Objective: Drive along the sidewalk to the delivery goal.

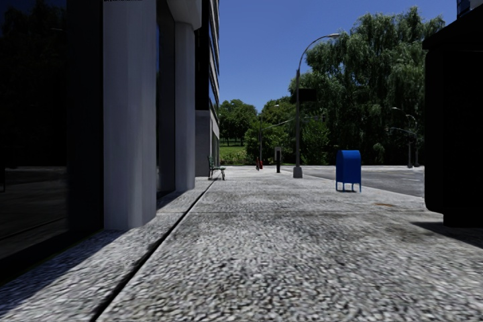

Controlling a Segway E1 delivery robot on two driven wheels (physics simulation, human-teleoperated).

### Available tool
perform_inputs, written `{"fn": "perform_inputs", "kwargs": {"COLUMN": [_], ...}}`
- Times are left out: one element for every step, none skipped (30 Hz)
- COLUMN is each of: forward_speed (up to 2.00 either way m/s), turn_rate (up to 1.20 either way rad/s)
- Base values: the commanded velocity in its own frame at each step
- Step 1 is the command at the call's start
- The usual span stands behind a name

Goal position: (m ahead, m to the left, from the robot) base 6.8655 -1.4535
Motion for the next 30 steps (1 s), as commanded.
{"fn": "perform_inputs", "kwargs": {"forward_speed": [2.00,2.00,2.00,2.00,2.00,2.00,2.00,2.00,2.00,2.00,2.00,2.00,2.00,2.00,2.00,2.00,2.00,2.00,2.00,2.00,2.00,2.00,2.00,2.00,2.00,2.00,2.00,2.00,2.00,2.00], "turn_rate": [0.00,0.00,0.00,0.00,0.00,0.00,0.00,0.00,0.00,0.00,0.00,0.00,0.00,0.00,0.00,0.00,0.00,0.00,0.00,0.00,0.00,0.00,0.00,0.00,0.00,0.00,0.00,0.00,0.00,0.00]}}
